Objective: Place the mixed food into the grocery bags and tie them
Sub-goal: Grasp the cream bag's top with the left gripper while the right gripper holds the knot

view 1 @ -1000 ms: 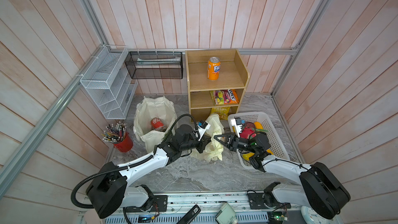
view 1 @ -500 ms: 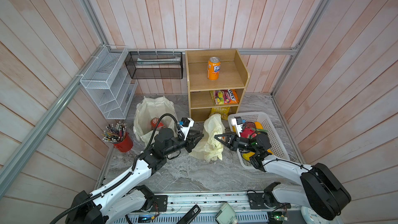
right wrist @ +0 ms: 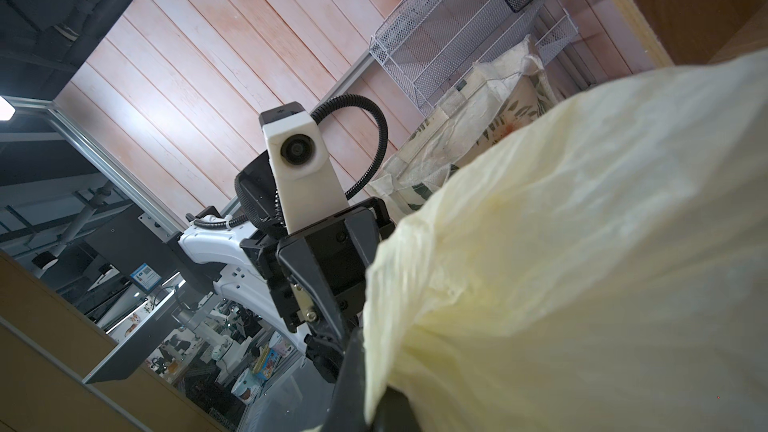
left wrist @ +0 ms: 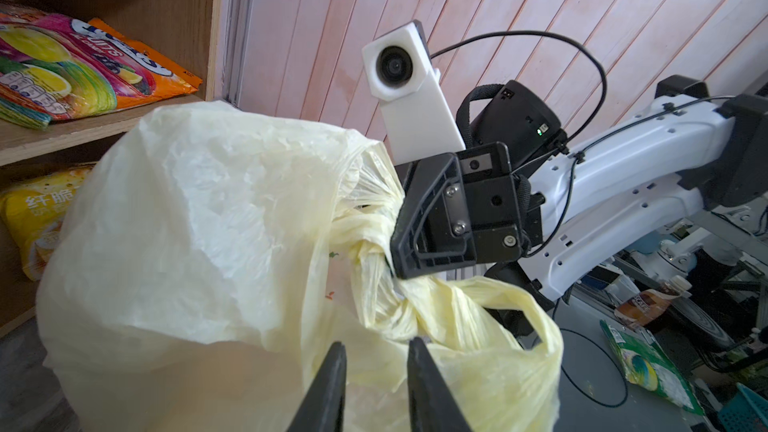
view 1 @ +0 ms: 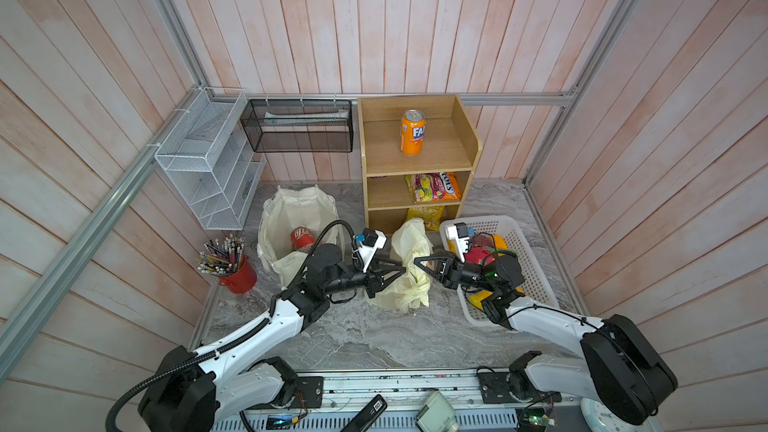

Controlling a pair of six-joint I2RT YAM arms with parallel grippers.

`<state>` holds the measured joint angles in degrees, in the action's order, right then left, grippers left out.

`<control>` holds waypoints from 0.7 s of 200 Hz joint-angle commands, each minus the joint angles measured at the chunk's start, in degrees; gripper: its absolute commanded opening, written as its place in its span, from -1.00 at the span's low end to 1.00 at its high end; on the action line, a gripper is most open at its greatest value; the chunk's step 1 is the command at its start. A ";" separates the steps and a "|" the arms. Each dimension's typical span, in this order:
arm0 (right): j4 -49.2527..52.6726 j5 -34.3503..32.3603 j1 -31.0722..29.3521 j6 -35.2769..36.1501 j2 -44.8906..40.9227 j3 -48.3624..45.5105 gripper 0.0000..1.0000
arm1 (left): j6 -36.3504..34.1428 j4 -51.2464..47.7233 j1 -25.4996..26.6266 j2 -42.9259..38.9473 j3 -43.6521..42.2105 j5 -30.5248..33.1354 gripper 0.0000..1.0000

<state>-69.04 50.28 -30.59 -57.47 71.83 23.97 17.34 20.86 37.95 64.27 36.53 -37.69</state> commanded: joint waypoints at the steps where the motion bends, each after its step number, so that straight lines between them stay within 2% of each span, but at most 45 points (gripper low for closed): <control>1: -1.94 1.32 0.29 -0.44 -0.64 1.61 -1.00 | 1.27 5.91 0.79 0.64 1.54 -2.21 -0.44; 112: -2.77 1.09 0.27 -0.53 -0.99 0.51 -1.00 | 1.92 8.74 3.54 5.48 2.49 -1.07 -0.50; 140: -2.61 0.87 0.42 -0.45 -1.30 0.22 -1.00 | 1.09 8.24 3.52 4.61 1.35 3.12 -0.43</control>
<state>-69.43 50.48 -30.59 -57.49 71.83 24.05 19.16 27.77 41.28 69.41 37.60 -38.04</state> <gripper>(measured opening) 0.047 0.275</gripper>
